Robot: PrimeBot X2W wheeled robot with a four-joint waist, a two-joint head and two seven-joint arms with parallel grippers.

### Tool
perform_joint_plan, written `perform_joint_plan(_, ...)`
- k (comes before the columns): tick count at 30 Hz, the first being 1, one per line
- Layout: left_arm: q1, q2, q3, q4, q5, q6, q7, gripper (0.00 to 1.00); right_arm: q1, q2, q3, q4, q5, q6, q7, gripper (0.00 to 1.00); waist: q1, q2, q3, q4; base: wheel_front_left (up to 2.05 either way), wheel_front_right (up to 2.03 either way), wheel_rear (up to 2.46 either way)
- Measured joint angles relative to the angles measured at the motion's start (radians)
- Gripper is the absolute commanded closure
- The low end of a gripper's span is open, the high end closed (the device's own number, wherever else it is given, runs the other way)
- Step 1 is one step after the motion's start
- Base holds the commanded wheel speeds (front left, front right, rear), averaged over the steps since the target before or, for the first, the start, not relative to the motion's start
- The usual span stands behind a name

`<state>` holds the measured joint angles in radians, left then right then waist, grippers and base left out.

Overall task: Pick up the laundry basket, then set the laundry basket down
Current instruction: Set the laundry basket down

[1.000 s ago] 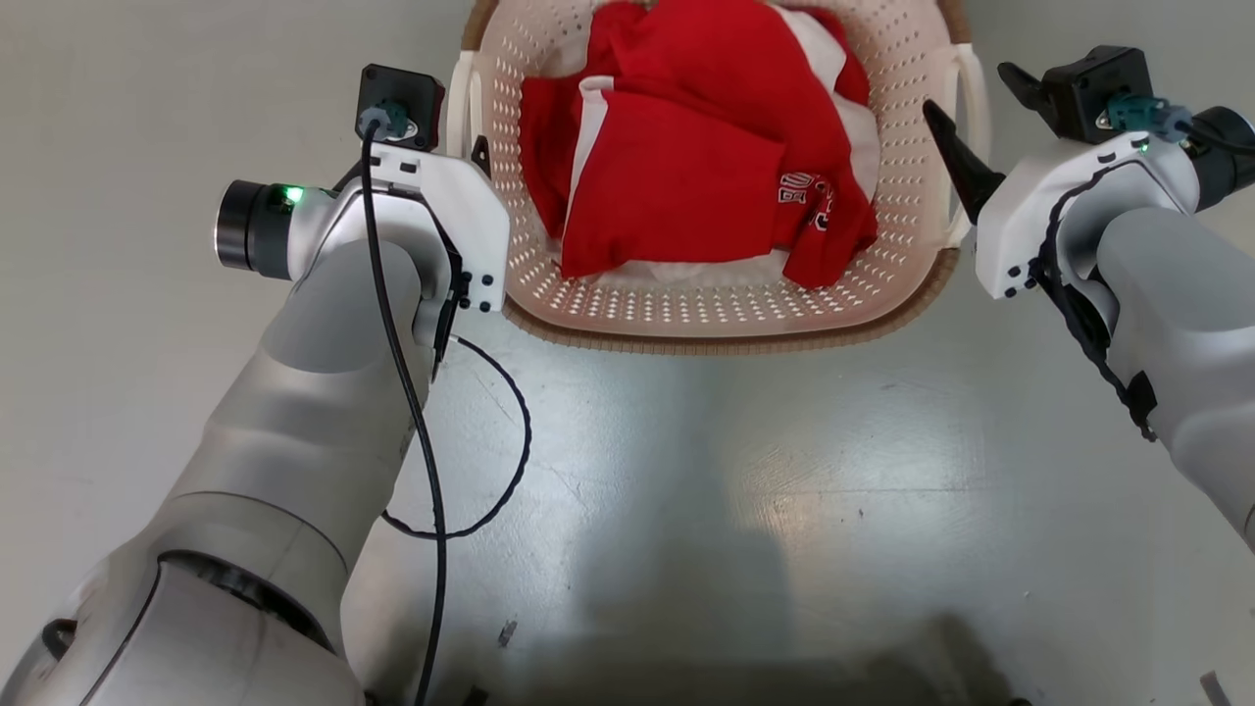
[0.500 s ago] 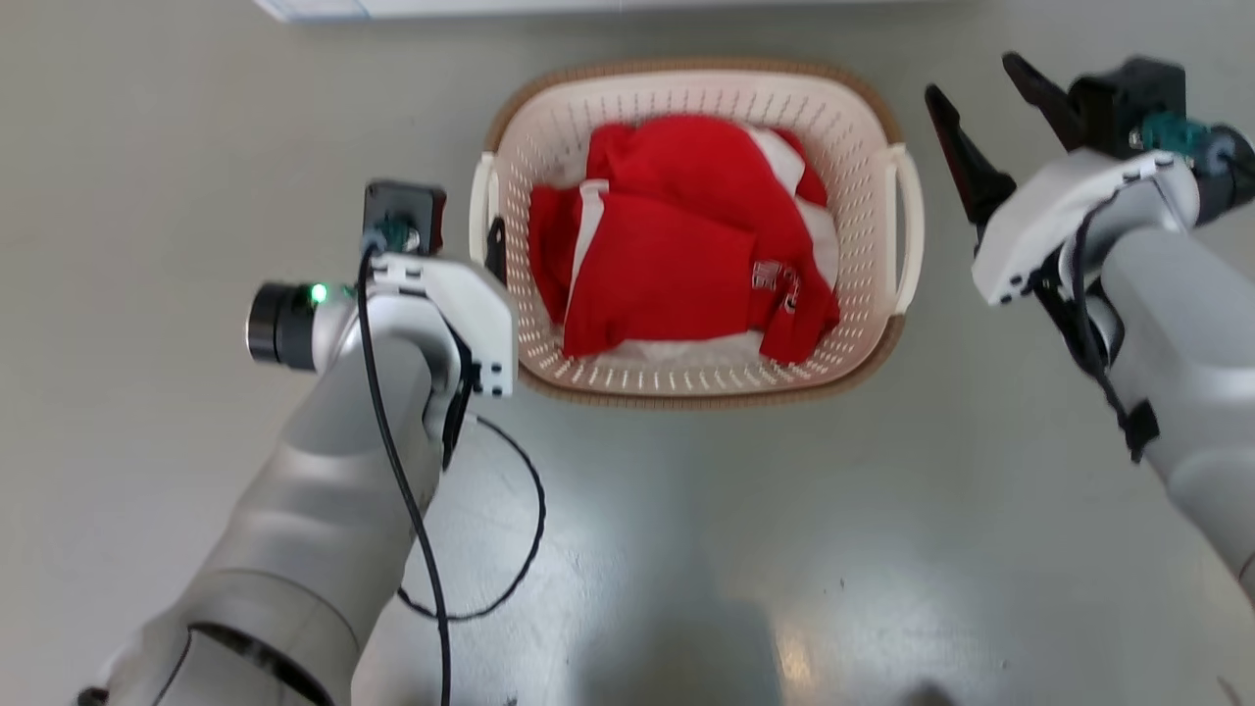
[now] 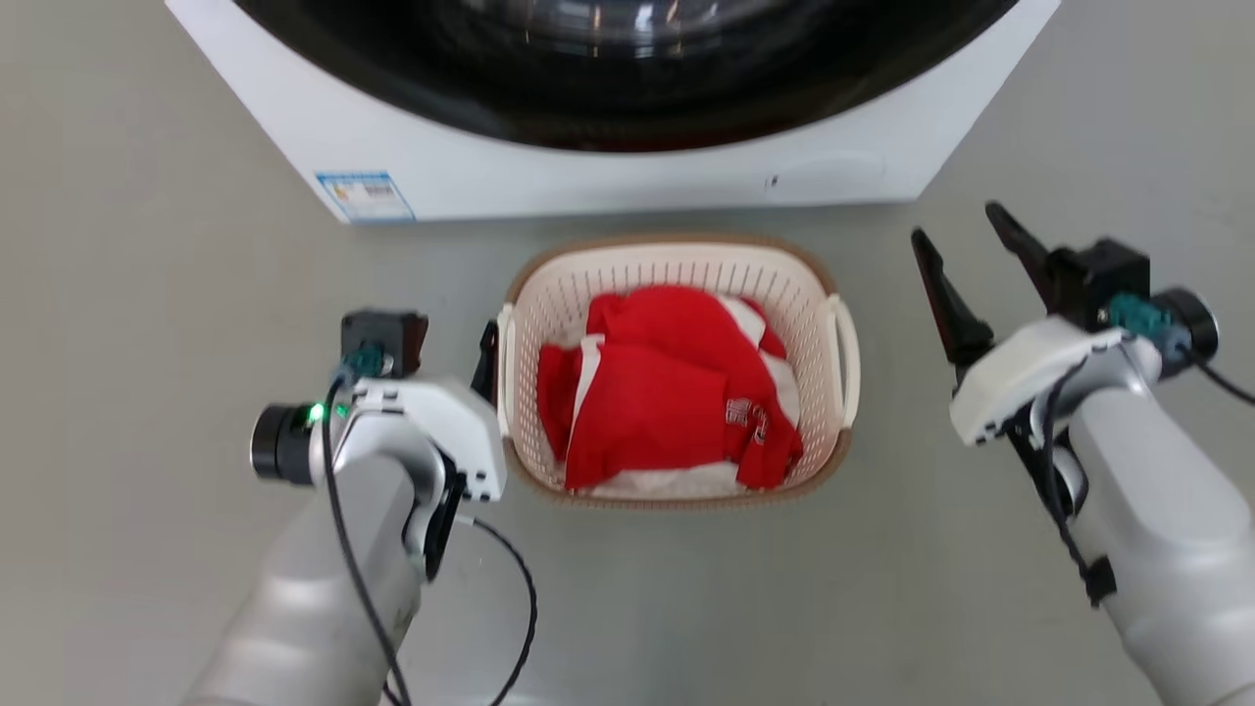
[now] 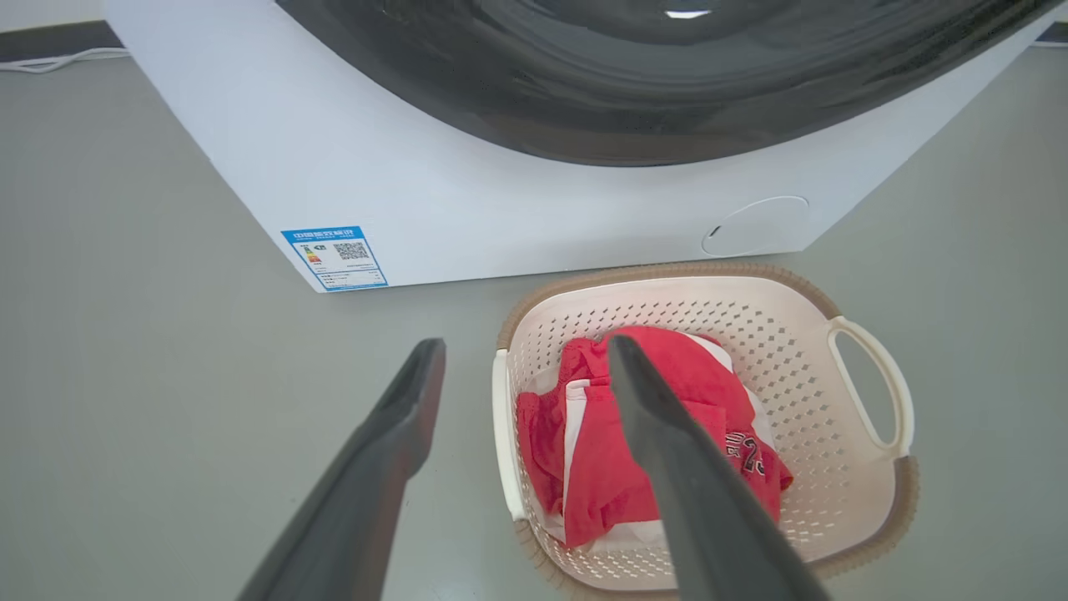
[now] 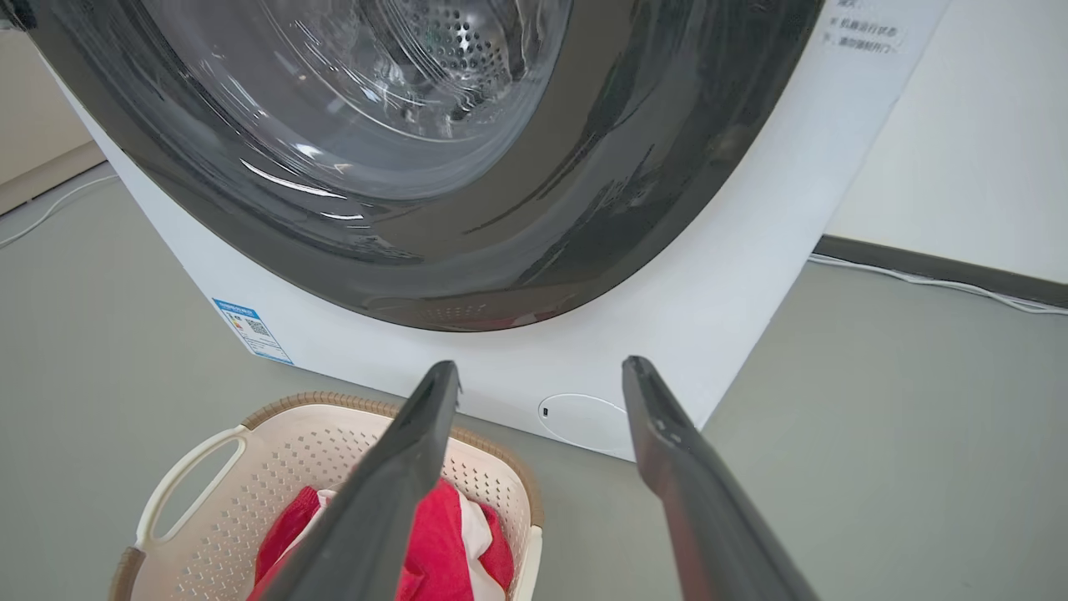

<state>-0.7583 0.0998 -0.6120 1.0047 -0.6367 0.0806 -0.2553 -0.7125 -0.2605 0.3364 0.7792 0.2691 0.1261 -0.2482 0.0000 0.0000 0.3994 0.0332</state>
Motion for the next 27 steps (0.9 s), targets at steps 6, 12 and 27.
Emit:
perform_joint_plan(6,0.128,0.025,0.08,-0.11,0.048,0.0,0.0,0.0,0.104,0.029,-0.101,-0.059,-0.053,0.0,0.0,0.0,0.0,0.0,-0.097,-0.013,0.0,0.0,0.0)
perform_joint_plan(12,0.236,0.038,0.168,-0.198,0.096,0.0,0.0,0.0,0.214,0.054,-0.174,-0.127,-0.087,0.0,0.0,0.0,0.0,0.0001,-0.183,-0.023,0.0,0.0,0.0)
perform_joint_plan(27,0.477,0.064,0.343,-0.349,0.165,0.0,0.0,0.0,0.404,0.079,-0.238,-0.26,-0.137,0.0,0.0,0.0,0.0,0.0,-0.337,-0.04,0.0,0.0,0.0)
